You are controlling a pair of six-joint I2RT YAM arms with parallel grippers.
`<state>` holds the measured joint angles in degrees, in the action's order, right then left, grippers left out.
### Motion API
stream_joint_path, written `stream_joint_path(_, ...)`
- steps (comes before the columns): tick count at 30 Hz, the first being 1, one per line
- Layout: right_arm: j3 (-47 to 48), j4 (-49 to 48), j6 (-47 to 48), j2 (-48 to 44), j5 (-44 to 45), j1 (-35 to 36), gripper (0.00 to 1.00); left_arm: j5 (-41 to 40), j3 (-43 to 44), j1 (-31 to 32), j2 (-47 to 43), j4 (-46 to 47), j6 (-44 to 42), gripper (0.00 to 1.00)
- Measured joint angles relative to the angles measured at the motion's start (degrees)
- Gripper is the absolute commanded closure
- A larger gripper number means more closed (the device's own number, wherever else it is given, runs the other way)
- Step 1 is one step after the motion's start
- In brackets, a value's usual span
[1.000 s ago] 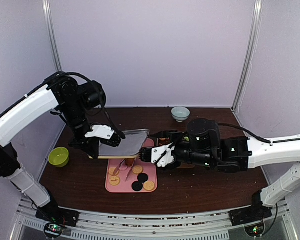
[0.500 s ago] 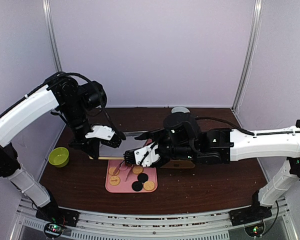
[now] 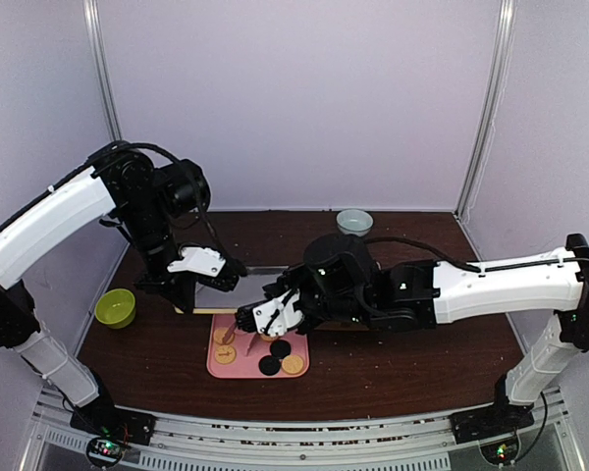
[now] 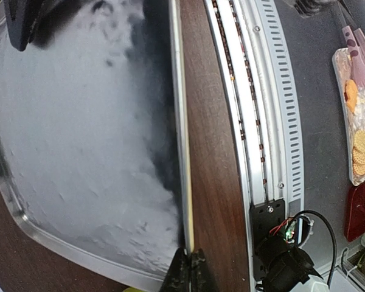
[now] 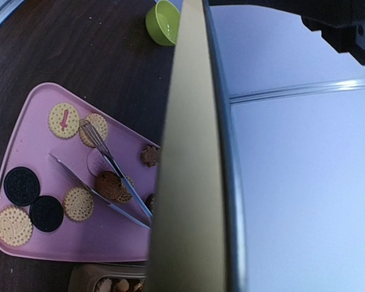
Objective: Pack the cookies
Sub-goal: Pass from the left arm to the right
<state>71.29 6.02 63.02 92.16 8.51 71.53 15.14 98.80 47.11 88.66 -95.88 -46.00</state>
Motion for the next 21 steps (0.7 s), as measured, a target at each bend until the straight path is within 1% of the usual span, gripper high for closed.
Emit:
stream_joint_path(3,0.0,-1.0,0.0,0.2,1.5,0.3,0.99,-0.4,0.0,0.0,-0.2,-0.1,0.0,1.00)
stream_joint_path(4,0.0,-1.2,0.1,0.4,1.8,0.5,1.00,-0.6,0.0,0.0,-0.2,-0.1,0.0,0.91)
stream_joint_path(5,0.0,-1.4,-0.2,0.6,2.1,0.6,1.00,-1.0,0.0,0.0,-0.3,-0.2,0.0,0.74)
stream_joint_path(6,0.1,-1.5,-0.4,0.8,2.5,0.7,1.00,-1.4,0.0,0.0,-0.3,-0.3,0.0,0.51)
stream_joint_path(7,0.3,-1.6,-0.7,1.2,3.0,0.8,1.00,-2.0,0.0,0.0,-0.3,-0.1,0.0,0.16)
stream_joint_path(8,0.5,-1.7,-1.2,1.6,3.4,0.8,1.00,-2.9,0.0,0.0,-0.3,0.4,0.2,0.04)
stream_joint_path(9,0.6,-2.2,-1.6,1.9,3.9,0.9,1.00,-4.0,-0.1,0.1,-0.4,1.0,0.6,0.02)
stream_joint_path(12,0.6,-3.2,-3.1,2.3,5.2,0.8,1.00,-10.4,-1.9,-0.1,-1.4,5.7,2.1,0.02)
stream_joint_path(14,0.6,-4.3,-4.7,2.2,5.5,0.5,1.00,-14.2,-2.6,-1.3,-1.9,8.5,3.3,0.02)
stream_joint_path(17,0.4,-5.6,-8.3,1.6,5.3,-0.6,1.00,-17.9,-1.0,-5.6,-2.0,13.0,4.9,0.02)
stream_joint_path(21,0.4,-5.5,-16.0,0.0,4.1,-3.6,1.00,-20.1,4.3,-12.3,-2.8,19.7,7.2,0.02)
